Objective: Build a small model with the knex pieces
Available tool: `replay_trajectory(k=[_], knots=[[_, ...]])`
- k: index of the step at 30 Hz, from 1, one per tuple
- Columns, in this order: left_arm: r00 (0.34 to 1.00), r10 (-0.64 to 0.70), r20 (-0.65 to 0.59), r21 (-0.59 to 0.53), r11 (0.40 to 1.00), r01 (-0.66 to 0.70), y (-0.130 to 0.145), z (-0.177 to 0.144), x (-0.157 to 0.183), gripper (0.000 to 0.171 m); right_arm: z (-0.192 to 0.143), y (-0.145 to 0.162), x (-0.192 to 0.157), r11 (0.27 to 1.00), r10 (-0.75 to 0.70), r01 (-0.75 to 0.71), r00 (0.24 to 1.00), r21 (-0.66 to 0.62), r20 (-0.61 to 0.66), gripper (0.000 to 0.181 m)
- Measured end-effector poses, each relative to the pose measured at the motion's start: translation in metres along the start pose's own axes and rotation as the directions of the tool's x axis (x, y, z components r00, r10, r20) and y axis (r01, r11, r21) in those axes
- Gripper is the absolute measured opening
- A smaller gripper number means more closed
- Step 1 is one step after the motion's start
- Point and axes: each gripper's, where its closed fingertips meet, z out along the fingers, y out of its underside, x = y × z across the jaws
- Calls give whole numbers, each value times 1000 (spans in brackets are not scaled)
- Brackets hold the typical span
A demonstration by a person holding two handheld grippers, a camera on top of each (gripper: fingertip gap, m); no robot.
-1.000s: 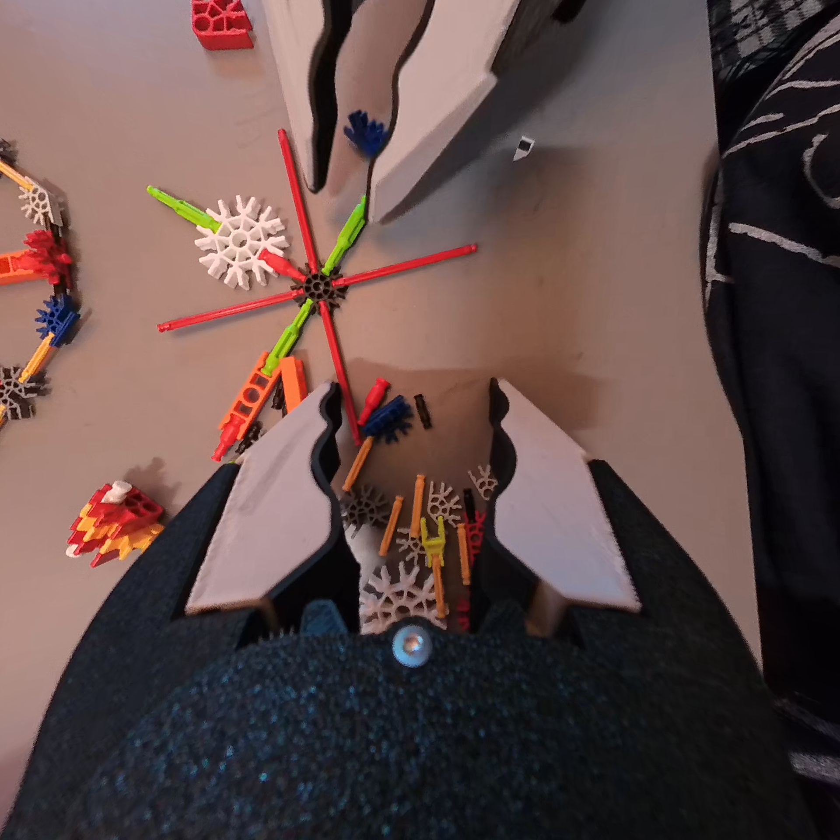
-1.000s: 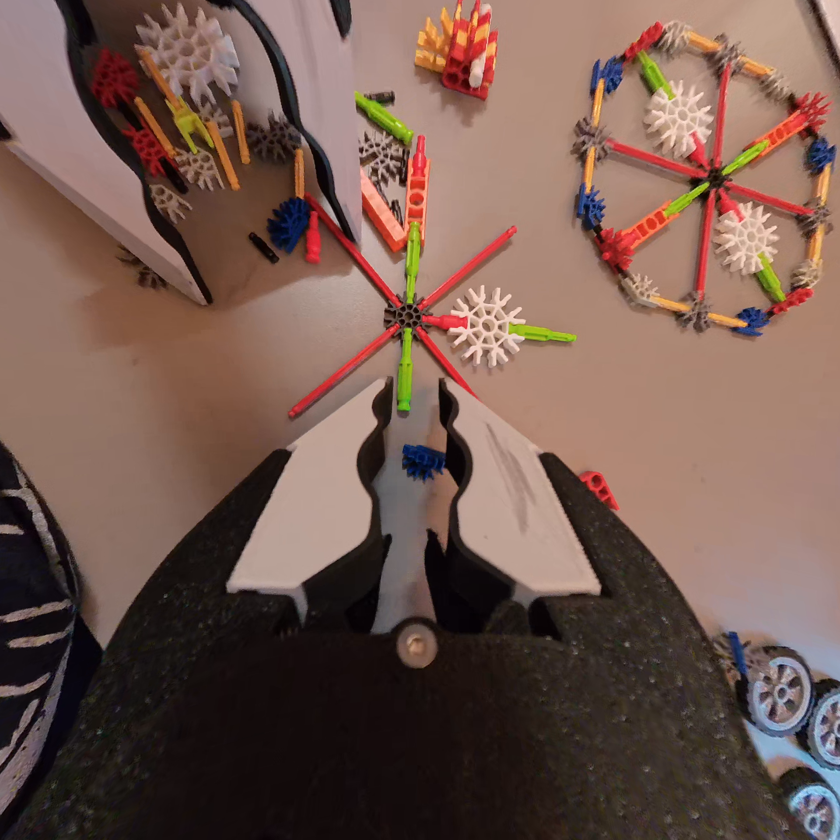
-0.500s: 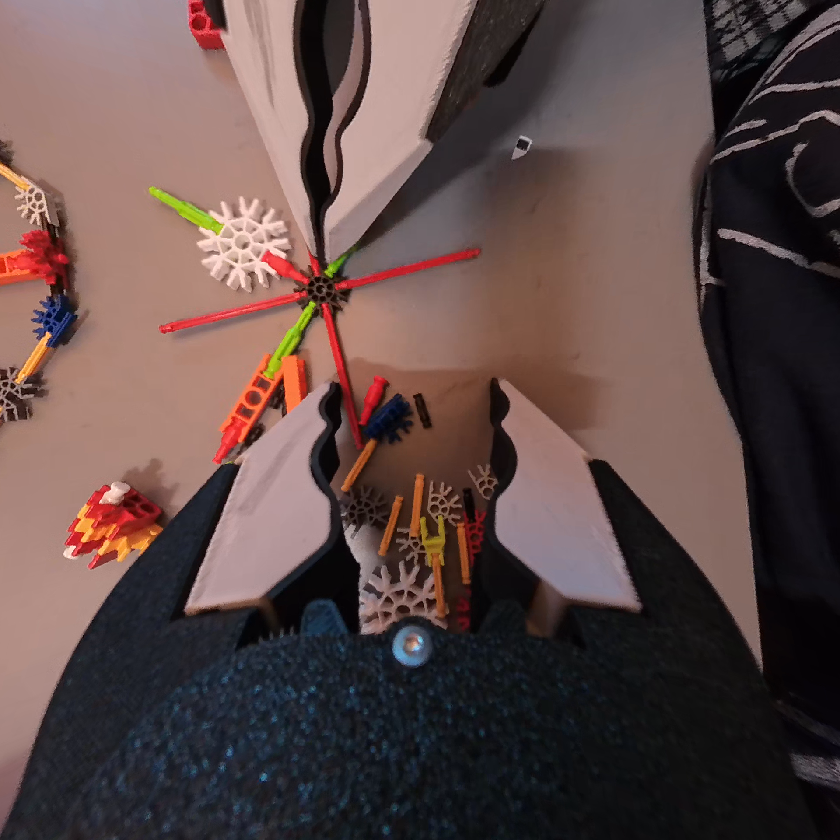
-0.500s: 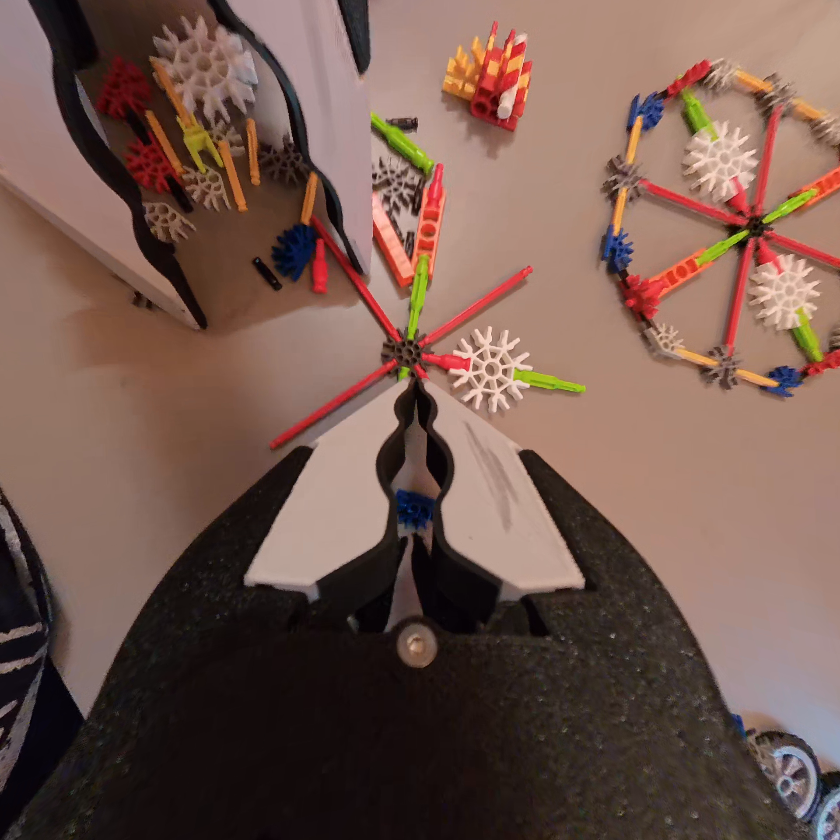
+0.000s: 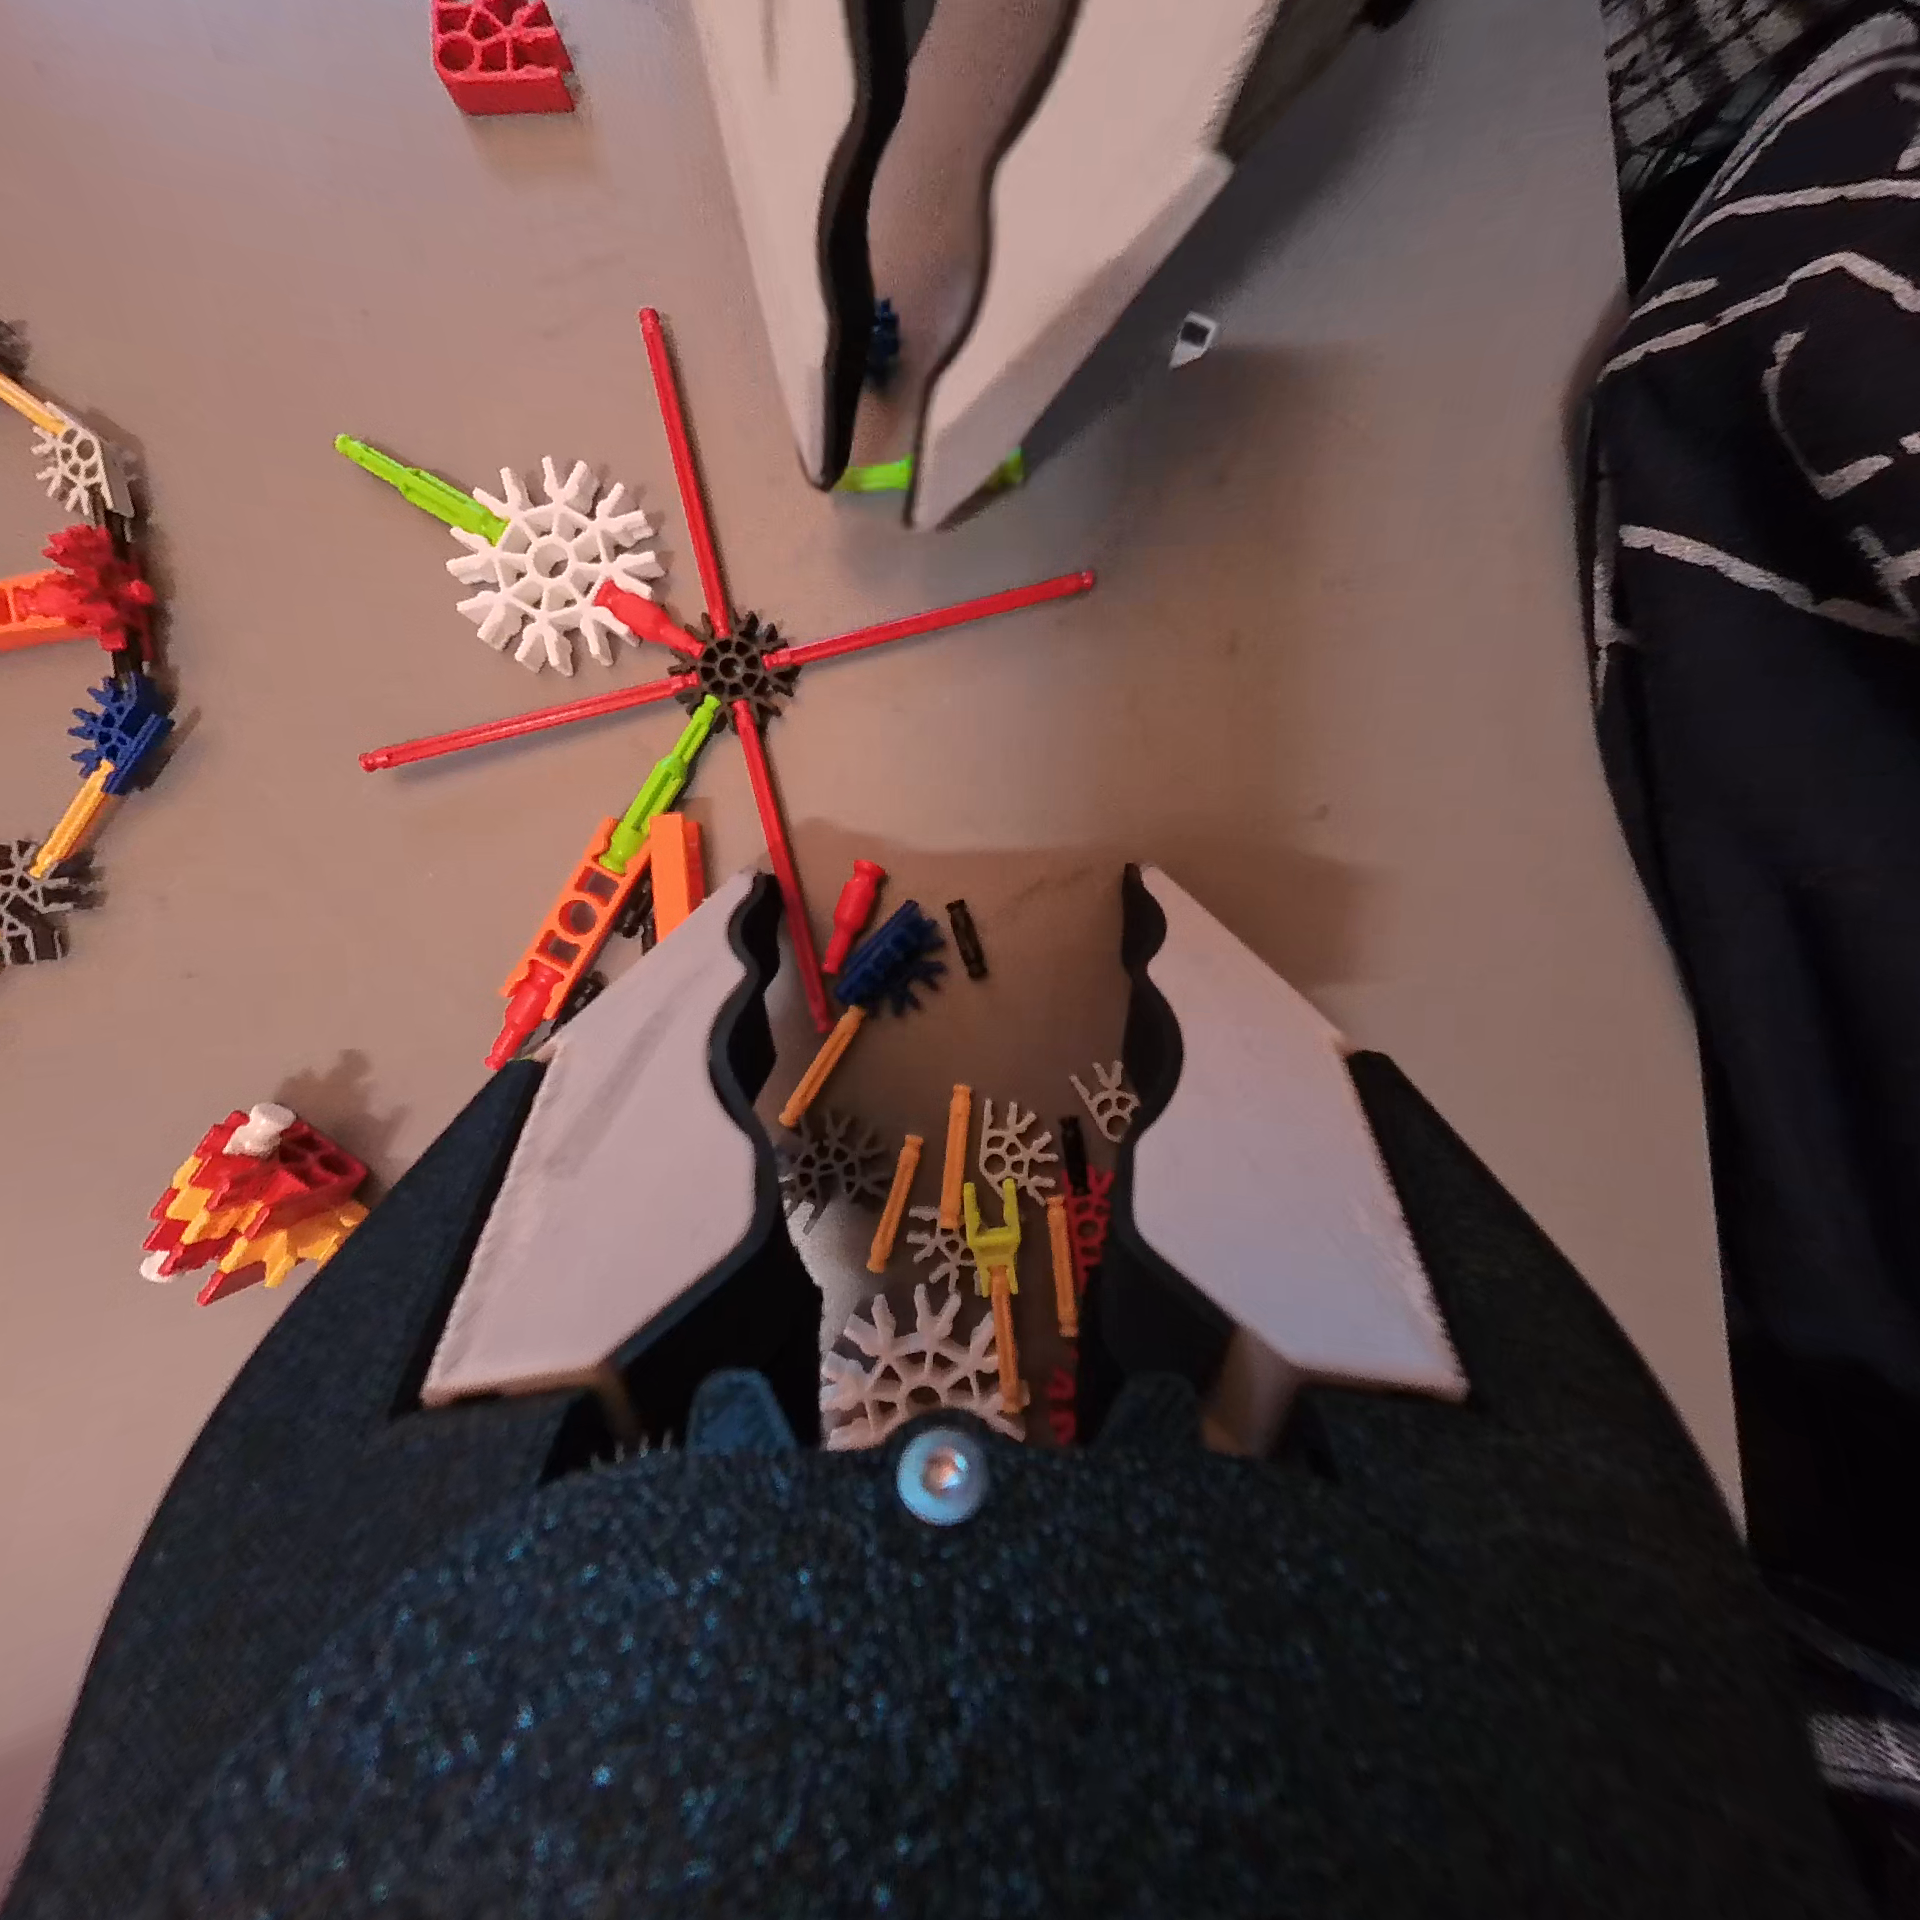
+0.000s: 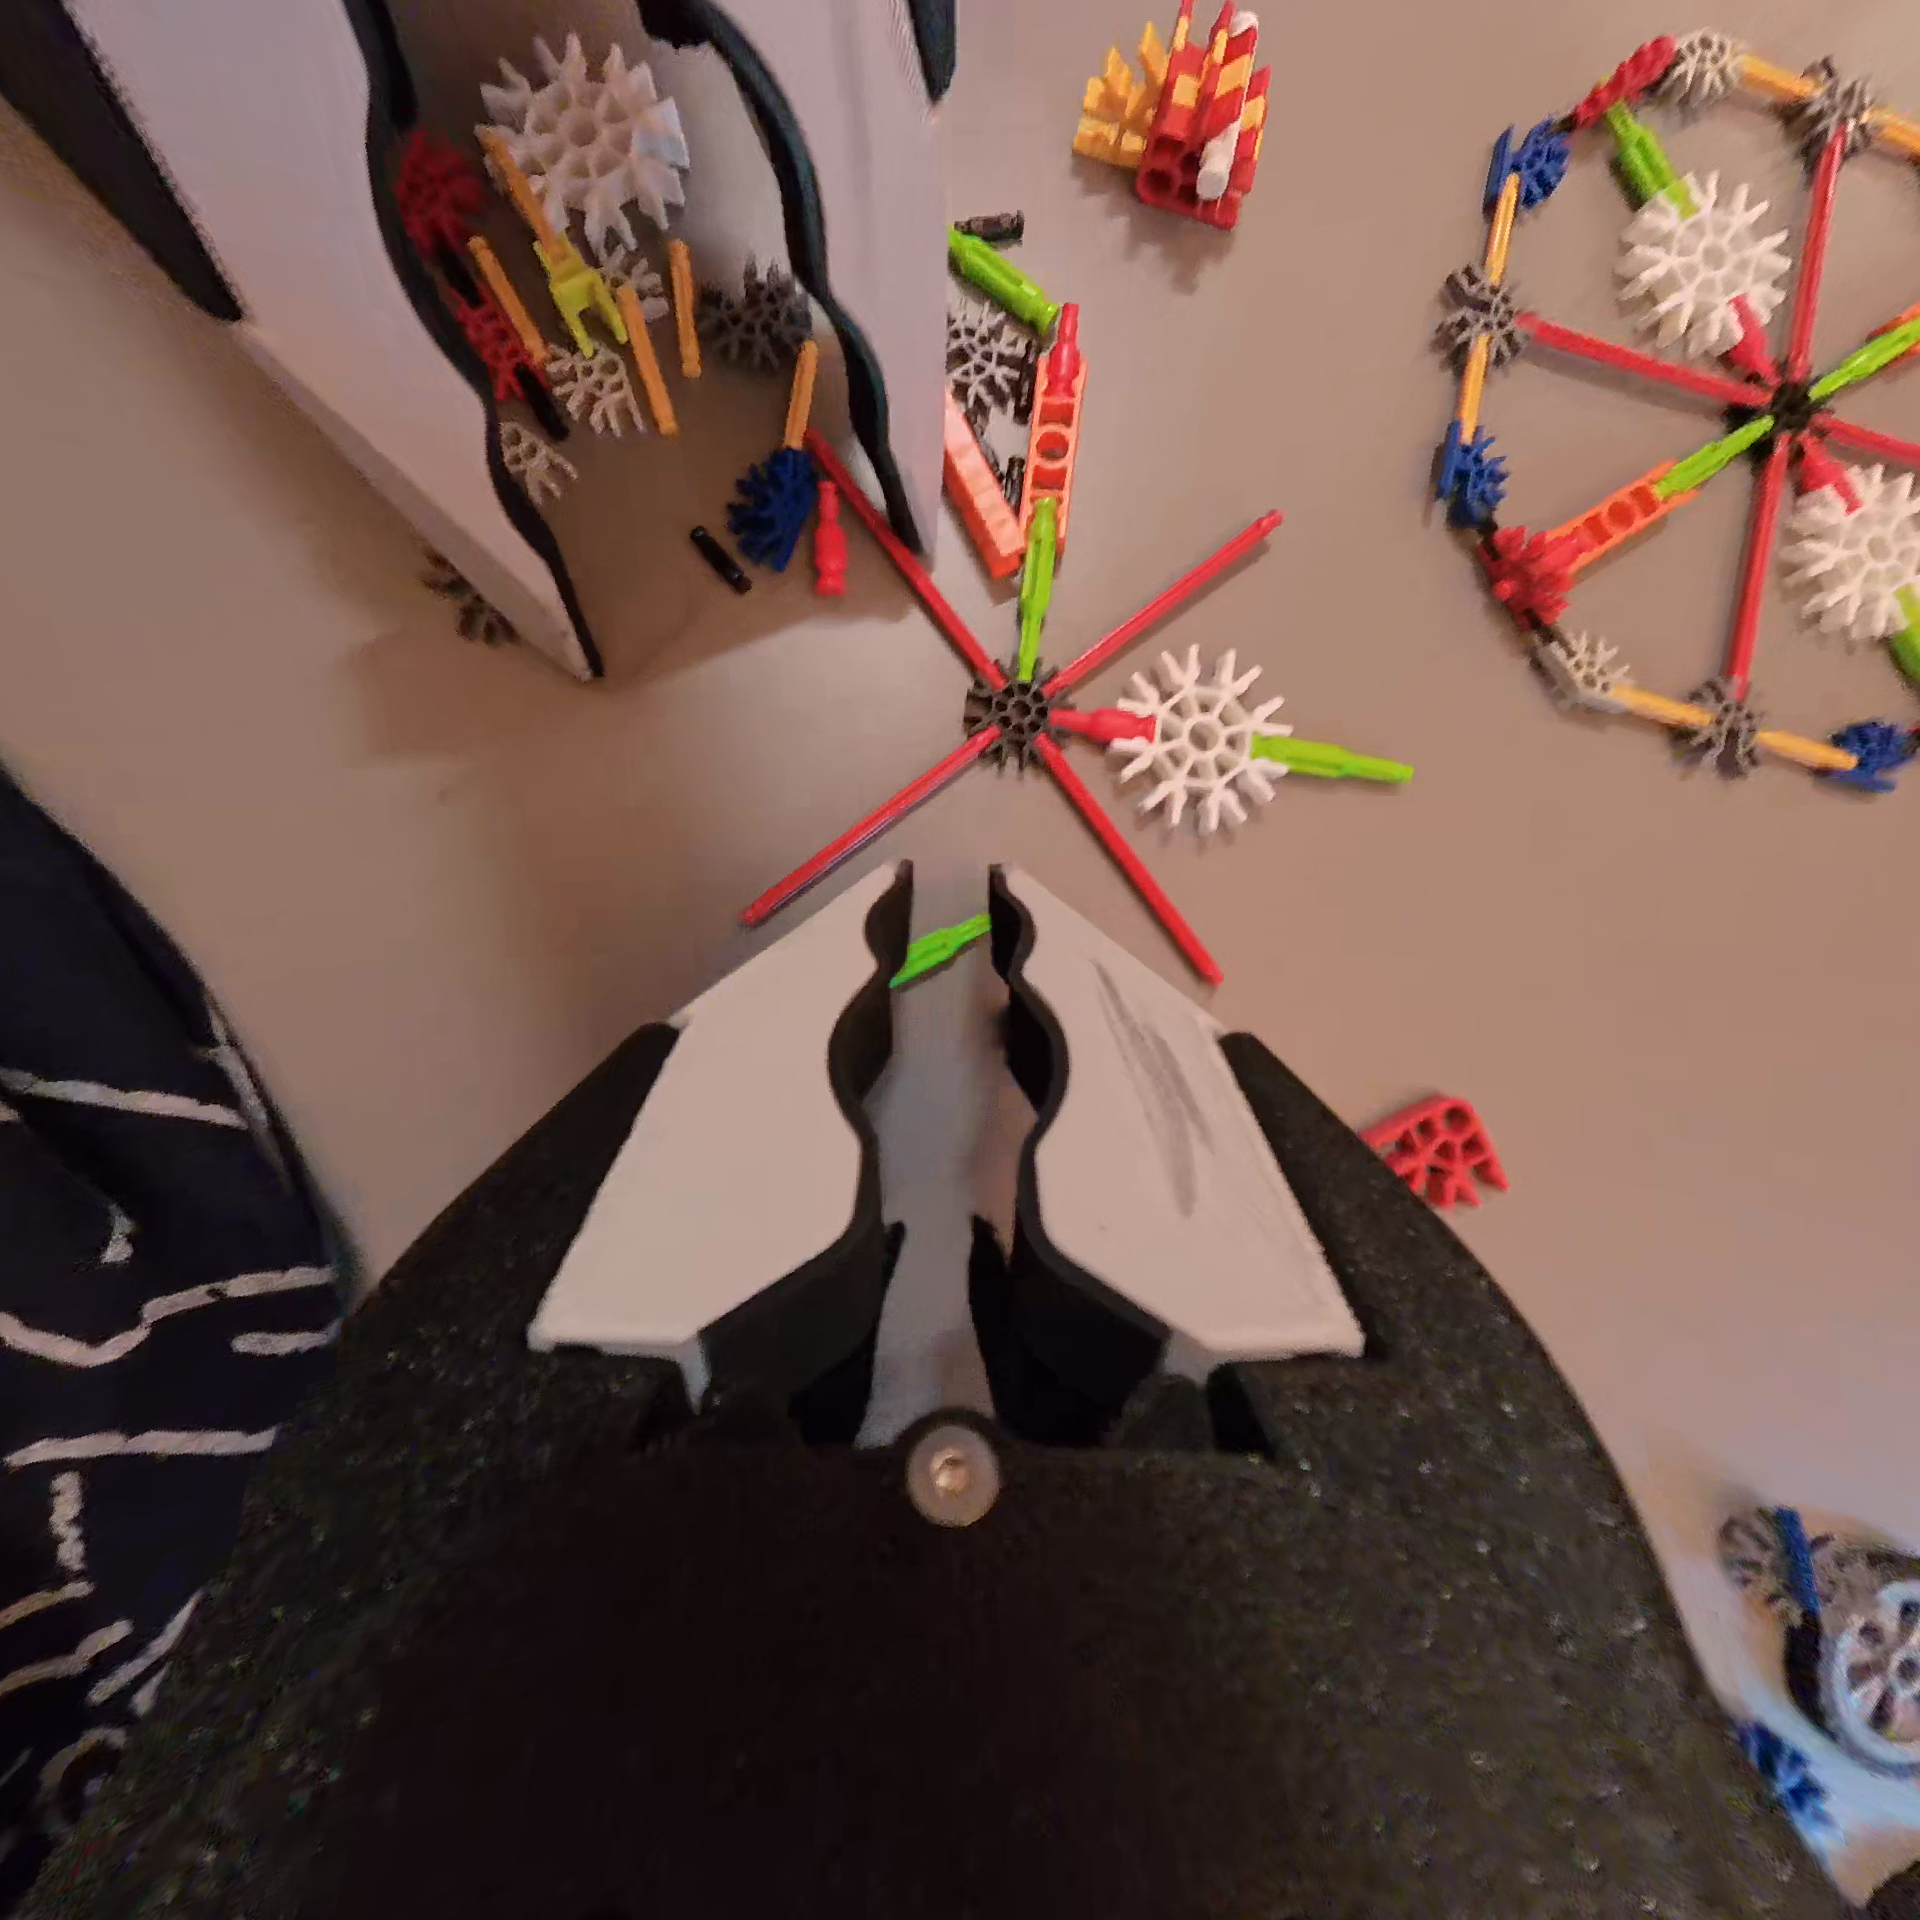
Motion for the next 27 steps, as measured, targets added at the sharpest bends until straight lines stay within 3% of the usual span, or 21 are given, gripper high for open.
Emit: replay_trajectory(k=[7,10,14,19,27], knots=[[1000,-1,1,-1,1000,1,0,0,0,66,-1,17,2,998,46,-49,995,-36,-85,19],[1000,-4,4,0,1000,4,0,0,0,66,-8,13,5,999,54,-53,992,6,-114,19],[1000,-4,4,1,1000,4,-1,0,1,66,-11,25,4,997,69,-71,992,-11,-104,19],[1000,-8,7,3,1000,8,-2,1,1,66,-5,27,0,998,51,-53,995,-18,-85,7],[1000,-5,2,19,1000,5,-3,1,1,67,-4,5,9,1000,-2,4,998,30,-70,5]])
